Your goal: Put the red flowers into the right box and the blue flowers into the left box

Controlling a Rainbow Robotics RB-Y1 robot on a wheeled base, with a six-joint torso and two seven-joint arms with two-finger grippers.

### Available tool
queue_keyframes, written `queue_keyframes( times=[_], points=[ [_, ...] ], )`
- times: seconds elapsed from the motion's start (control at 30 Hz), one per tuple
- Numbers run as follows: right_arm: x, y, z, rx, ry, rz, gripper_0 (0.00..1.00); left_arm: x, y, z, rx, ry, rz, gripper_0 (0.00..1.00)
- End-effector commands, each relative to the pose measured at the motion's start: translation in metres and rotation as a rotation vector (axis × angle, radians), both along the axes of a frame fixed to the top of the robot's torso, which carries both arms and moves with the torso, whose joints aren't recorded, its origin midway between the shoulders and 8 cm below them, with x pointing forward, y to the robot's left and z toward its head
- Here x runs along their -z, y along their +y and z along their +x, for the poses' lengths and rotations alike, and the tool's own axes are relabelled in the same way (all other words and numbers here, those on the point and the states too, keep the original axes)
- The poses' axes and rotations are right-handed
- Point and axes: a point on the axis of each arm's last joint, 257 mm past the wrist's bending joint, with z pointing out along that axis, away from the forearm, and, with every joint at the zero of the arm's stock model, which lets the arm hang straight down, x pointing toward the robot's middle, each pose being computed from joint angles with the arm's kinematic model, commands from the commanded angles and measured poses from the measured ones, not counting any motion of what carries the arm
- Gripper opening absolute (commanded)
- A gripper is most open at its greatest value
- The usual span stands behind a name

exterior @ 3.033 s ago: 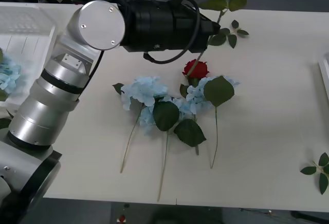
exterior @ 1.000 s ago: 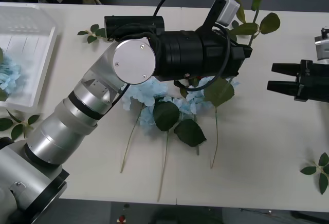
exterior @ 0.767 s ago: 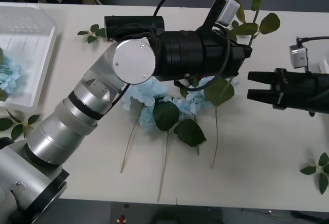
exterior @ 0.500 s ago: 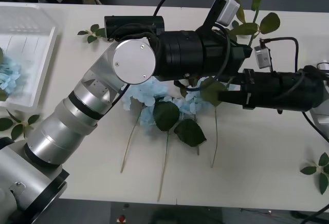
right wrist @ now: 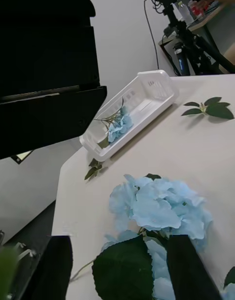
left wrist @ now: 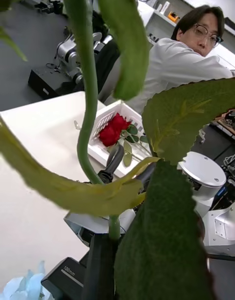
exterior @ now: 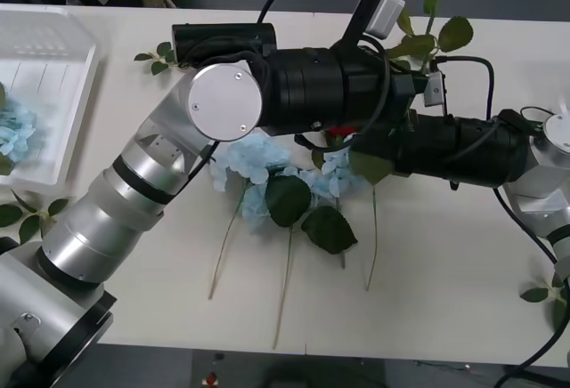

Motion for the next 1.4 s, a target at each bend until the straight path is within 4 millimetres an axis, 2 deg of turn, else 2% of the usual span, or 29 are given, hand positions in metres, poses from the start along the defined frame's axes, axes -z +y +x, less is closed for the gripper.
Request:
queue_keyframes(
  times=[0.03, 0.27, 0.3, 0.33, 0.37, 0.47, 0.5, 0.77, 0.97, 1.07, 1.1, 1.13, 1.17, 1.2, 1.3, 1.37, 1.4],
  points=[
    [-0.025, 0.027, -0.002, -0.063, -0.05, 0.003, 0.0, -0.017, -0.009, -0.011, 0.031, -0.069, -0.016, 0.0],
    [-0.024, 0.029, 0.001, -0.05, -0.048, 0.0, 0.0, -0.017, -0.009, -0.011, 0.031, -0.069, -0.016, 0.01],
    [-0.024, 0.029, 0.001, -0.05, -0.048, 0.0, 0.0, -0.017, -0.009, -0.011, 0.031, -0.069, -0.016, 0.06],
    [-0.024, 0.029, 0.002, -0.049, -0.049, 0.0, 0.0, -0.017, -0.009, -0.011, 0.031, -0.069, -0.016, 0.37],
    [-0.024, 0.029, 0.002, -0.049, -0.049, 0.0, 0.0, -0.017, -0.009, -0.011, 0.031, -0.069, -0.016, 0.58],
    [-0.024, 0.028, 0.003, -0.044, -0.049, -0.002, 0.0, -0.017, -0.009, -0.011, 0.031, -0.069, -0.016, 0.92],
    [-0.024, 0.027, 0.003, -0.044, -0.049, -0.004, 0.0, -0.017, -0.009, -0.011, 0.031, -0.069, -0.016, 1.0],
    [-0.021, 0.021, 0.005, -0.035, -0.05, -0.021, 0.0, -0.017, -0.009, -0.011, 0.031, -0.069, -0.016, 1.0],
    [-0.012, -0.001, 0.013, 0.001, -0.044, -0.074, 0.0, -0.017, -0.009, -0.011, 0.031, -0.069, -0.016, 1.0],
    [-0.002, -0.026, 0.02, 0.036, -0.027, -0.121, 0.0, -0.017, -0.009, -0.011, 0.031, -0.069, -0.016, 1.0],
    [0.002, -0.035, 0.022, 0.047, -0.022, -0.143, 0.0, -0.004, 0.0, -0.002, -0.004, -0.031, -0.031, 1.0],
    [0.006, -0.048, 0.026, 0.065, -0.024, -0.18, 0.0, -0.005, 0.0, -0.002, -0.007, -0.032, -0.037, 1.0],
    [0.008, -0.052, 0.027, 0.071, -0.025, -0.194, 0.0, -0.009, 0.003, 0.001, -0.021, -0.035, -0.054, 1.0],
    [0.009, -0.063, 0.029, 0.083, -0.032, -0.225, 0.0, -0.025, 0.008, 0.008, -0.053, -0.059, -0.108, 1.0],
    [0.015, -0.092, 0.032, 0.107, -0.017, -0.312, 0.0, -0.047, 0.025, 0.018, -0.105, -0.128, -0.153, 1.0],
    [0.018, -0.113, 0.033, 0.137, 0.043, -0.353, 0.0, -0.05, 0.043, 0.028, -0.123, -0.123, -0.146, 1.0],
    [0.019, -0.131, 0.034, 0.164, 0.084, -0.385, 0.0, -0.046, 0.054, 0.031, -0.122, -0.093, -0.138, 1.0]
  ],
)
